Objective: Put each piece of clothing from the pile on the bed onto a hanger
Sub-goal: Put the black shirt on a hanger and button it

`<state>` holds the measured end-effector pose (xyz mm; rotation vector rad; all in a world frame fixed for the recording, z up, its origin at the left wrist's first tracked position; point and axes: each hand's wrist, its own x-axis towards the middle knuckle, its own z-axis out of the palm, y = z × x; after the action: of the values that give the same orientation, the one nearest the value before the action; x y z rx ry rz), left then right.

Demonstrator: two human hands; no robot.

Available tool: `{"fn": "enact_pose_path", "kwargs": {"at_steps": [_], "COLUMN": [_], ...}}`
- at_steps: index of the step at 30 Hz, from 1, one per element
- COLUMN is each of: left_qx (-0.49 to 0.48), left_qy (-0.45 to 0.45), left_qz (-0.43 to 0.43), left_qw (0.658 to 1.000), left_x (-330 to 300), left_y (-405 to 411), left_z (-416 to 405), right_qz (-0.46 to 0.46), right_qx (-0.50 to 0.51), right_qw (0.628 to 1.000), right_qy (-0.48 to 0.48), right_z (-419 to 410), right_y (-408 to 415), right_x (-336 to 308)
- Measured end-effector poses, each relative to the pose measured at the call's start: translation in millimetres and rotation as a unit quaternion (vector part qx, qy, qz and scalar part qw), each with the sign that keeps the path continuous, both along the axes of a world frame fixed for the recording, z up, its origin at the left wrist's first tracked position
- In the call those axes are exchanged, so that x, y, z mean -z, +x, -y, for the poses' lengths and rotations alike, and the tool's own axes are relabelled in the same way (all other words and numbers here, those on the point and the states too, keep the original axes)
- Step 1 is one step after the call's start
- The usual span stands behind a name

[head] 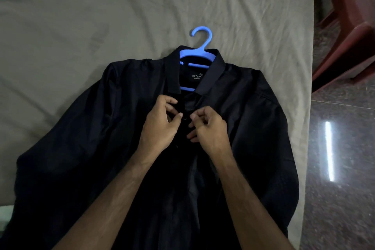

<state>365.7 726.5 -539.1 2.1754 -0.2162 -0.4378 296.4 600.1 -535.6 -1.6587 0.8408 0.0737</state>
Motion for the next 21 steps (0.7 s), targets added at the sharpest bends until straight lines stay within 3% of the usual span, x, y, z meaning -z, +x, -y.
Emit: {"fn": "enact_pose_path", "kwargs": {"at_steps": [2,4,6,10,15,21], "left_qx": [0.015,0.056,0.101,0.11,0.065,0.137], "left_qy": [-0.01,-0.013,-0.006,-0.007,-0.009,0.028], "left_qz": [0.06,0.086,0.08,0.072,0.076,0.151], "left_qw": [0.998,0.995,0.992,0.991,0.995,0.979], "left_x": [1.5,3.9,4.6,6.6,11.7,8.6], "left_y": [7.1,16.5,23.8,31.8,37.9,41.1], "left_z": [-4.0,-2.6,4.4,16.3,20.2,17.6], "right_qz": [0.038,0.062,0.032,-0.062,-0.044,-0.006], "right_qx": [0.015,0.042,0.078,0.13,0.077,0.006], "right_qw": [0.994,0.991,0.99,0.962,0.936,0.888], "right_qy": [-0.101,-0.112,-0.109,-0.231,-0.342,-0.46], "right_z": [-0.8,-6.8,-14.5,-25.4,-36.2,-31.7], "right_y": [0.5,6.2,15.9,36.6,38.6,43.7], "right_x": [-4.6,-9.9,-7.8,4.3,13.1,24.3]}}
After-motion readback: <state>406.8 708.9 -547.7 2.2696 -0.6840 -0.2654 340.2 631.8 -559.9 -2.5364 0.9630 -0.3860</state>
